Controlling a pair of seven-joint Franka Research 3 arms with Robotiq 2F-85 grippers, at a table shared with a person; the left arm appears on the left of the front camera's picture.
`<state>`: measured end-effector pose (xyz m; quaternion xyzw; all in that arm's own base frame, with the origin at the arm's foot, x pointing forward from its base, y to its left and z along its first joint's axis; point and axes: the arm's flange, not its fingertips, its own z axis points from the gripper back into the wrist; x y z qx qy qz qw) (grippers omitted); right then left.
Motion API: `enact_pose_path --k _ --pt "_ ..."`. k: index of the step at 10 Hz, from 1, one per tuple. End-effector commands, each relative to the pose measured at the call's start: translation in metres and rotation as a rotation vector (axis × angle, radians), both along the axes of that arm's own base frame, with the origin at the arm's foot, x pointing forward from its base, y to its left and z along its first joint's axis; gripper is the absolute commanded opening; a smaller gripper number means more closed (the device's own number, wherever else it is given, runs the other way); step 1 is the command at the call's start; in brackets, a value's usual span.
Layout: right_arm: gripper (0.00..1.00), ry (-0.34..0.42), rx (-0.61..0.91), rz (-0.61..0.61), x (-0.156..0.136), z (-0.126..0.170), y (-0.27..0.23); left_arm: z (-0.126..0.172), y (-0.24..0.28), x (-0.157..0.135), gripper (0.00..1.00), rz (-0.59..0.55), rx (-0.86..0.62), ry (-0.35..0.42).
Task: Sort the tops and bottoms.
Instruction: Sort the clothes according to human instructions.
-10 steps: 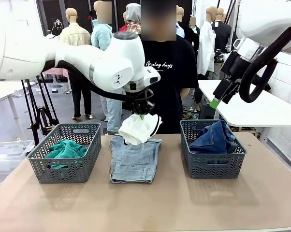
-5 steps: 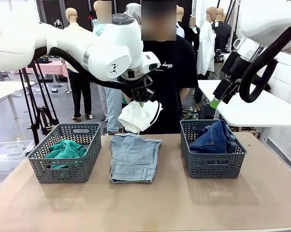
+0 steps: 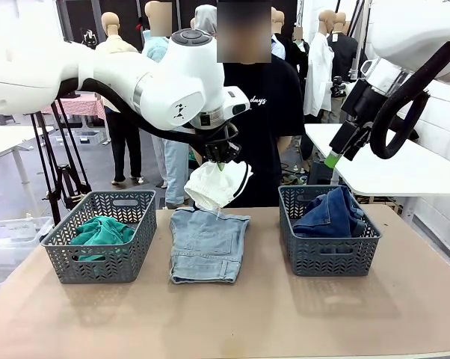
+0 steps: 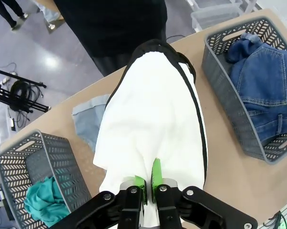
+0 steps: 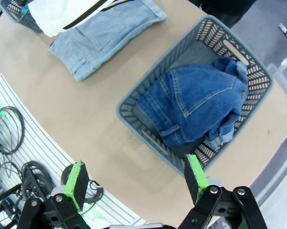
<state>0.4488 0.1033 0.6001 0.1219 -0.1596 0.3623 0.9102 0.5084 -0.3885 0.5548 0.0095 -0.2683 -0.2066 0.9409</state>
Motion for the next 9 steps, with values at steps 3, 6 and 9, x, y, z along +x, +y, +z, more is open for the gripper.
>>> enact_pose_path --k 3,6,9 --pt "1.00 0.000 -0.001 0.001 0.0002 -0.0001 0.0003 0.0037 0.0021 -0.0005 0.00 0.003 -0.003 -0.007" --pt "1.00 0.000 -0.001 0.001 0.0002 -0.0001 0.0003 0.0037 0.0021 -0.0005 0.00 0.003 -0.003 -0.007" --pt "1.00 0.000 -0.001 0.001 0.0002 -0.0001 0.0003 0.0037 0.0021 -0.0005 0.00 0.003 -0.003 -0.007"
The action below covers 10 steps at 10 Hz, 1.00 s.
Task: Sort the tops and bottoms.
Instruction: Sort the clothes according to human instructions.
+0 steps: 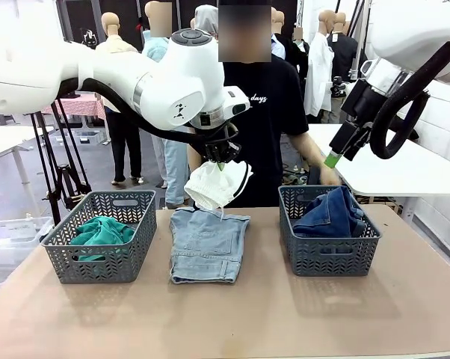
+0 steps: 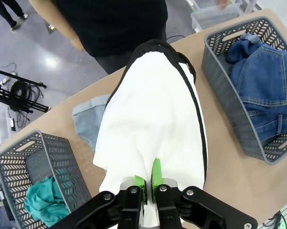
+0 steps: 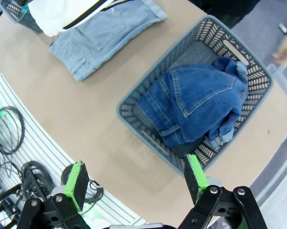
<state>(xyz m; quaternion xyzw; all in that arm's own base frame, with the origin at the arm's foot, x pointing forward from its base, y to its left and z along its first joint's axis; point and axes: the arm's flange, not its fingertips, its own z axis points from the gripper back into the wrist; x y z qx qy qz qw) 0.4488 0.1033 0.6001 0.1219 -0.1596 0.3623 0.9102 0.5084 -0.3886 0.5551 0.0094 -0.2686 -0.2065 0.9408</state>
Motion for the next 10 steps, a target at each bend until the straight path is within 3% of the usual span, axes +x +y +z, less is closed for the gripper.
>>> enact_pose_path --k 1,10 --pt "1.00 0.000 -0.001 0.001 0.0002 -0.0001 0.0003 0.0033 0.0022 -0.0005 0.00 0.003 -0.002 -0.006" --pt "1.00 0.000 -0.001 0.001 0.0002 -0.0001 0.0003 0.0033 0.0022 -0.0005 0.00 0.003 -0.002 -0.006"
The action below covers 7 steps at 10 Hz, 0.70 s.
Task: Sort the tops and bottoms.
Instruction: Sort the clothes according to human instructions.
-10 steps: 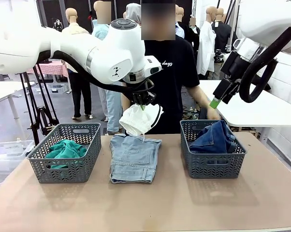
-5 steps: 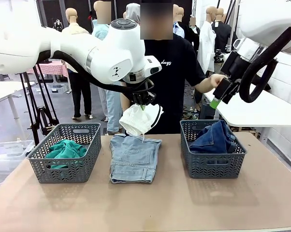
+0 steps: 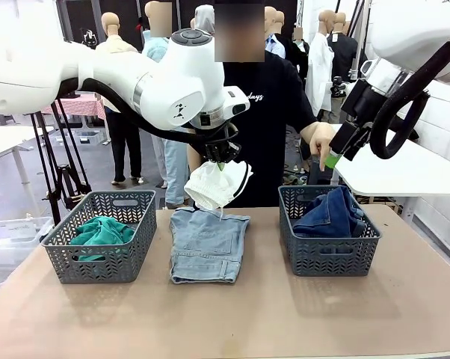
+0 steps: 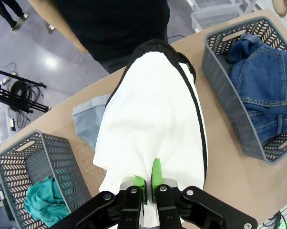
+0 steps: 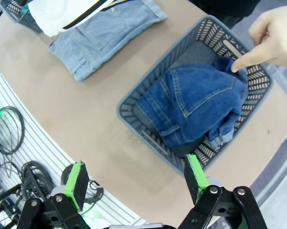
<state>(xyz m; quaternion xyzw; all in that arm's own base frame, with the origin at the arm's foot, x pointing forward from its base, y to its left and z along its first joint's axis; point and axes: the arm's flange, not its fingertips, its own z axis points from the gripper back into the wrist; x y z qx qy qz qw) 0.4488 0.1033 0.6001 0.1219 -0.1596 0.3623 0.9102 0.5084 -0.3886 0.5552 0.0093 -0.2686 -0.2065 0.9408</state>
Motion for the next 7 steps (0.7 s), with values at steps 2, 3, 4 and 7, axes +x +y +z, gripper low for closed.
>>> enact_pose_path --k 2,3,4,7 --pt "1.00 0.000 -0.001 0.001 0.000 0.000 0.000 0.003 0.002 -0.001 0.00 0.003 -0.002 -0.006" --pt "1.00 0.000 -0.001 0.001 0.000 0.000 0.000 0.003 0.002 -0.001 0.00 0.003 -0.002 -0.006" --pt "1.00 0.000 -0.001 0.001 0.000 0.000 0.000 0.003 0.002 -0.001 0.00 0.003 -0.002 -0.006" --pt "1.00 -0.043 -0.016 0.026 -0.019 0.015 0.000 0.003 0.002 -0.001 0.00 0.003 -0.002 -0.006"
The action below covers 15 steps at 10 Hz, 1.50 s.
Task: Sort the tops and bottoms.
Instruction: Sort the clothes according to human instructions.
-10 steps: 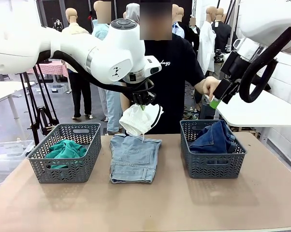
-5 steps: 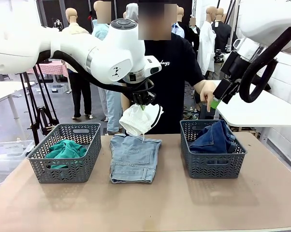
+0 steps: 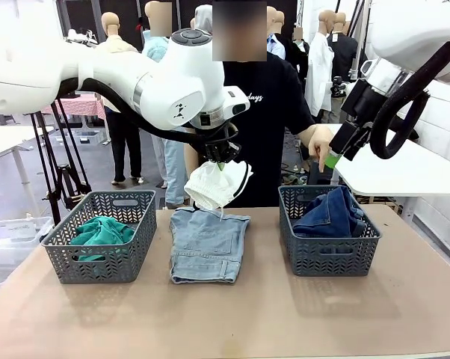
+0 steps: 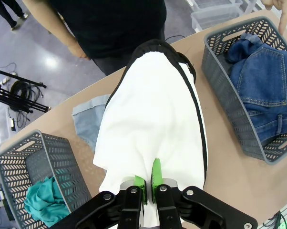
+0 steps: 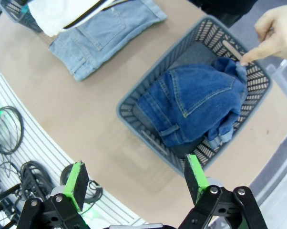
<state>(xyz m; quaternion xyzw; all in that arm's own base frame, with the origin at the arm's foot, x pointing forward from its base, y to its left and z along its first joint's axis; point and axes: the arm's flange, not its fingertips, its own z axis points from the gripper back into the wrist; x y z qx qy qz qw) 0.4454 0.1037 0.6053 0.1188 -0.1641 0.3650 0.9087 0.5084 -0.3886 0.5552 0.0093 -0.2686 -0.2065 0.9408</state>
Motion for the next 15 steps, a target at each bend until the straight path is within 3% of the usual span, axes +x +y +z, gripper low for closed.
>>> enact_pose_path --k 1,4,7,8,12,15 --pt "1.00 -0.027 -0.014 0.021 -0.030 0.019 -0.008 0.003 0.002 -0.001 0.00 0.003 -0.002 -0.006" --pt "1.00 -0.052 -0.058 0.053 -0.066 0.035 -0.046 0.003 0.002 -0.001 0.00 0.003 -0.002 -0.006" --pt "1.00 -0.047 -0.080 0.062 -0.067 0.030 -0.057 0.003 0.002 -0.001 0.00 0.003 -0.002 -0.006" --pt "1.00 -0.050 -0.069 0.042 -0.073 0.047 -0.055 0.001 0.000 0.000 0.00 0.000 -0.001 -0.001" --pt "1.00 -0.050 -0.069 0.042 -0.073 0.047 -0.055 0.034 -0.114 -0.017 0.00 -0.260 -0.079 -0.145" --pt "1.00 -0.050 -0.069 0.042 -0.073 0.047 -0.055 0.021 -0.160 -0.008 0.00 -0.332 -0.142 -0.173"
